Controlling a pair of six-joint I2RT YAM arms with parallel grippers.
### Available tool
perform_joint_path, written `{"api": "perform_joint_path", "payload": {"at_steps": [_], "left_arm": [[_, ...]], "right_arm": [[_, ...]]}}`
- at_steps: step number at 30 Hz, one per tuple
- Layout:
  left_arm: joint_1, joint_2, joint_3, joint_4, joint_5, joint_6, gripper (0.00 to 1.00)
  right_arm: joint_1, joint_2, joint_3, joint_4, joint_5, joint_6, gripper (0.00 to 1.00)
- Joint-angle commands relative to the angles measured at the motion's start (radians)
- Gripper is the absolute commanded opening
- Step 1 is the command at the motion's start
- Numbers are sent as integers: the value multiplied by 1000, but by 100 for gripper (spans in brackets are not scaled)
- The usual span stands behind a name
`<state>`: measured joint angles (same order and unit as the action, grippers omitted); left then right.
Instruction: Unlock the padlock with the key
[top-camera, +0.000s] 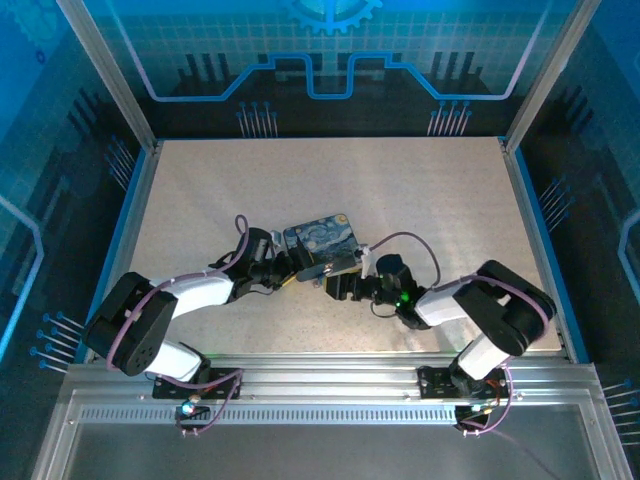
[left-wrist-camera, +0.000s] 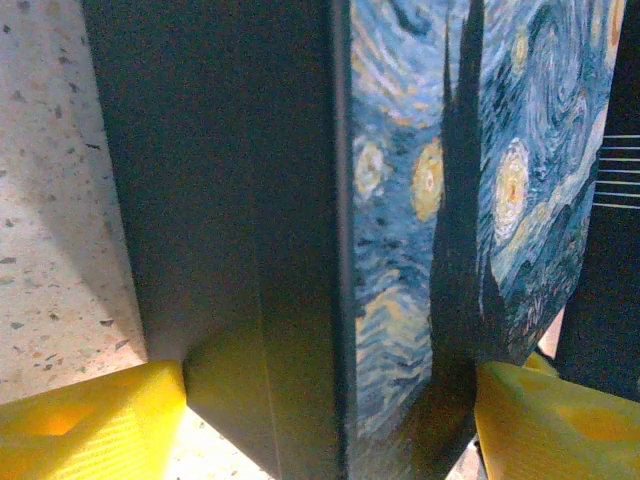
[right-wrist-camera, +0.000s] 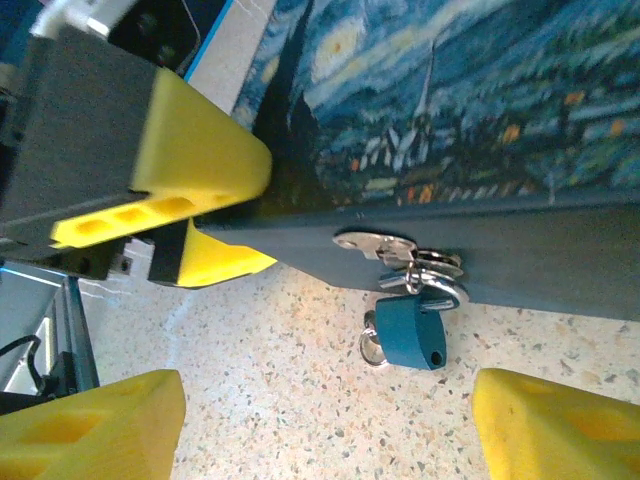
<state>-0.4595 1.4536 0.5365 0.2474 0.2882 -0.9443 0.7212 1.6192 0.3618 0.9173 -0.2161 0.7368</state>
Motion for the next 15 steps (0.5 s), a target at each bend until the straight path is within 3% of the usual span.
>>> {"api": "perform_joint_path", "payload": {"at_steps": [1, 15], "left_arm": [[-16, 22, -46, -126, -21, 5, 75], [-16, 20, -41, -139, -19, 8, 76]], "right_arm": [[19, 56, 19, 123, 45, 14, 75], [22, 186, 53, 217, 57, 10, 70]]}}
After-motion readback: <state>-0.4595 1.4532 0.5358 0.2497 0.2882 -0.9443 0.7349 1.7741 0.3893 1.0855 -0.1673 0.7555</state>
